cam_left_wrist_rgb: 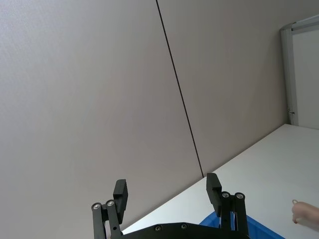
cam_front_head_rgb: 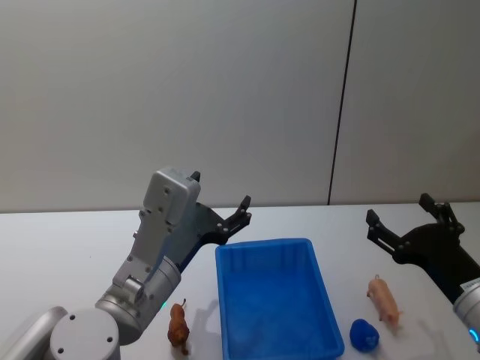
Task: Pick up the two dolls from the table and place them into the box.
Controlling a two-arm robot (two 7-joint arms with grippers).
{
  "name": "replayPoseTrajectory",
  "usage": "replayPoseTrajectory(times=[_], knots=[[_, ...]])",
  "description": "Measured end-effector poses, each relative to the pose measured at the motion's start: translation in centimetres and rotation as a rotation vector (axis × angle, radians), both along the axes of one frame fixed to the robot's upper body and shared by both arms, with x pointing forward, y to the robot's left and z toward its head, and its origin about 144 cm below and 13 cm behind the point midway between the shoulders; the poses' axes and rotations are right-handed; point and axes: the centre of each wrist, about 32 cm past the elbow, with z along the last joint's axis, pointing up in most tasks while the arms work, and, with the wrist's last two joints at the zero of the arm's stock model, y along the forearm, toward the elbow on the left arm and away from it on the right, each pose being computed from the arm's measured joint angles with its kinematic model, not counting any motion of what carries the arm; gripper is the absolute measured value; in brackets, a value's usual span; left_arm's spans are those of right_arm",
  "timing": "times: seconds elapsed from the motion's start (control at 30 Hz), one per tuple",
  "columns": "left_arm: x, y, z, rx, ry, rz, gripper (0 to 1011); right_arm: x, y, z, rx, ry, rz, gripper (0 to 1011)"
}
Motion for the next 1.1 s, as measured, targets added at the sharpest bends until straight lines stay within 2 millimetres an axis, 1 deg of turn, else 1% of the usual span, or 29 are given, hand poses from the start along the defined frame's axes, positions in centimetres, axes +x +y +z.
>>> replayPoseTrajectory(times=[0.47,1.1], knots=[[-0.2,0.2,-0.1,-0.005,0.026,0.015,1001,0.0,0.0,0.0,0.000,0.000,0.000,1001],[-1.4,2.1,-1.1,-0.034,0.215,0.075,1001,0.0,0.0,0.0,0.000,0.000,0.000,1001]])
